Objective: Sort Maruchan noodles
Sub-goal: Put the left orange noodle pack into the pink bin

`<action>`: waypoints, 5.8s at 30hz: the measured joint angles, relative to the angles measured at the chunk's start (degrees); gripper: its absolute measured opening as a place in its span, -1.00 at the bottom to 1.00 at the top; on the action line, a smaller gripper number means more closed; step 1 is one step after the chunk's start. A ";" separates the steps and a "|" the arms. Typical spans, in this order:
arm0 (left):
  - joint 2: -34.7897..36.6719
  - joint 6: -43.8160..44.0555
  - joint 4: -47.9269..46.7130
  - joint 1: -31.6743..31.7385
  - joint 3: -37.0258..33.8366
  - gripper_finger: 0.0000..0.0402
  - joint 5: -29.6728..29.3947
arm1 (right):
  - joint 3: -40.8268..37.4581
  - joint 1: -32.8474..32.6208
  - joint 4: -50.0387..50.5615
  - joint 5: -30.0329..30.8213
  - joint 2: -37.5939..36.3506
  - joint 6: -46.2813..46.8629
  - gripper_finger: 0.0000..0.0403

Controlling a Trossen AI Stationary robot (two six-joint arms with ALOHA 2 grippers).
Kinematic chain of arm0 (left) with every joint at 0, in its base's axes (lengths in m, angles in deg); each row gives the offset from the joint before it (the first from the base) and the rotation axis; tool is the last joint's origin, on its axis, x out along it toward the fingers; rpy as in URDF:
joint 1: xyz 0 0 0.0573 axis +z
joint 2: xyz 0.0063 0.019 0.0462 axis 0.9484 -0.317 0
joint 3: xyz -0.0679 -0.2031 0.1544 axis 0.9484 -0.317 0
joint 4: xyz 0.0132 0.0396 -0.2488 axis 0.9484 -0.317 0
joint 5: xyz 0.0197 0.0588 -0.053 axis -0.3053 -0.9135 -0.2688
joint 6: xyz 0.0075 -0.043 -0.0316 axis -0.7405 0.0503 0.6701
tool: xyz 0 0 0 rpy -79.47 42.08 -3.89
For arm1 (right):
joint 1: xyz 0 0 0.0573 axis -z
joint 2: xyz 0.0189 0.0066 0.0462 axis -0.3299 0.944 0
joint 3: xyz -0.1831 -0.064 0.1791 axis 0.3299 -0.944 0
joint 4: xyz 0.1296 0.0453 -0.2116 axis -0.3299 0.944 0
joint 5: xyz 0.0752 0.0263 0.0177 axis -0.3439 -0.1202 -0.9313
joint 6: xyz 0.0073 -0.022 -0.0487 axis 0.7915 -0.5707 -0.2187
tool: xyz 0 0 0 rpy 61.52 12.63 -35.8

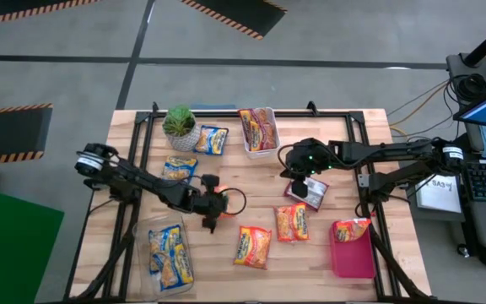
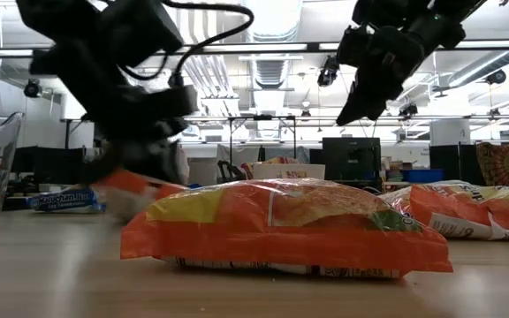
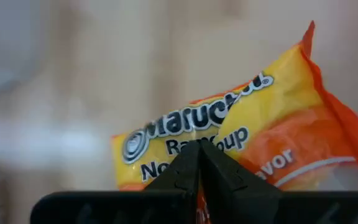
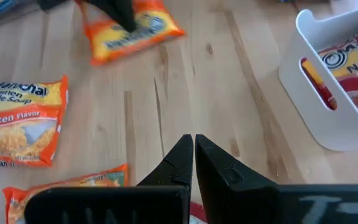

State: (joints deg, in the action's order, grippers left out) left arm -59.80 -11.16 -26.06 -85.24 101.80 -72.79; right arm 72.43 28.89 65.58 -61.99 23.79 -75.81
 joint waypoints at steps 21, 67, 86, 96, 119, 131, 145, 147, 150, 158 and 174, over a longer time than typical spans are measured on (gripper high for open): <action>9.35 -5.59 -14.11 3.01 -0.08 -1.00 0.90 | -0.06 0.00 -9.13 0.25 6.99 21.03 -0.96; 3.17 -1.49 11.47 4.20 -10.34 -1.00 -0.01 | 26.44 0.79 -24.56 -13.89 48.71 41.37 0.44; 7.99 -2.53 12.32 3.61 -10.42 -1.00 -2.21 | 27.07 0.83 -21.64 -14.07 46.62 32.62 -0.74; 25.01 -12.91 11.47 3.63 -10.64 -1.00 -2.60 | 26.84 0.75 -10.78 -13.70 36.73 21.70 -0.85; 40.07 -21.85 17.50 4.16 -11.16 -1.00 -2.68 | 27.67 -7.73 20.23 -13.59 7.03 17.58 -0.85; 39.73 -22.75 21.42 4.18 -11.16 -1.00 -2.66 | 34.48 -21.25 46.90 -16.63 5.52 40.49 -0.85; 39.71 -24.60 22.88 4.19 -11.16 -1.00 -2.68 | 34.01 -37.02 68.71 -28.47 6.11 69.42 -0.86; 39.71 -24.60 22.88 4.18 -11.16 -1.00 -2.71 | 33.55 -38.37 68.69 -29.50 6.63 69.55 -0.86; 39.70 -24.60 22.83 4.18 -11.16 -1.00 -2.71 | 32.31 -39.70 68.26 -29.87 7.35 68.52 -0.86; 39.64 -26.09 22.79 4.19 -11.16 -1.00 -2.73 | 30.43 -39.74 65.58 -30.28 13.42 50.90 -0.86; 39.60 -27.58 22.31 4.20 -11.16 -1.00 -2.75 | 30.41 -39.71 65.53 -36.63 30.63 32.18 -0.86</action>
State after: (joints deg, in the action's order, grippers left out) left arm -20.20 -38.74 -3.75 -81.04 90.64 -75.54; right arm 102.84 -10.82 131.11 -98.62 54.42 -43.63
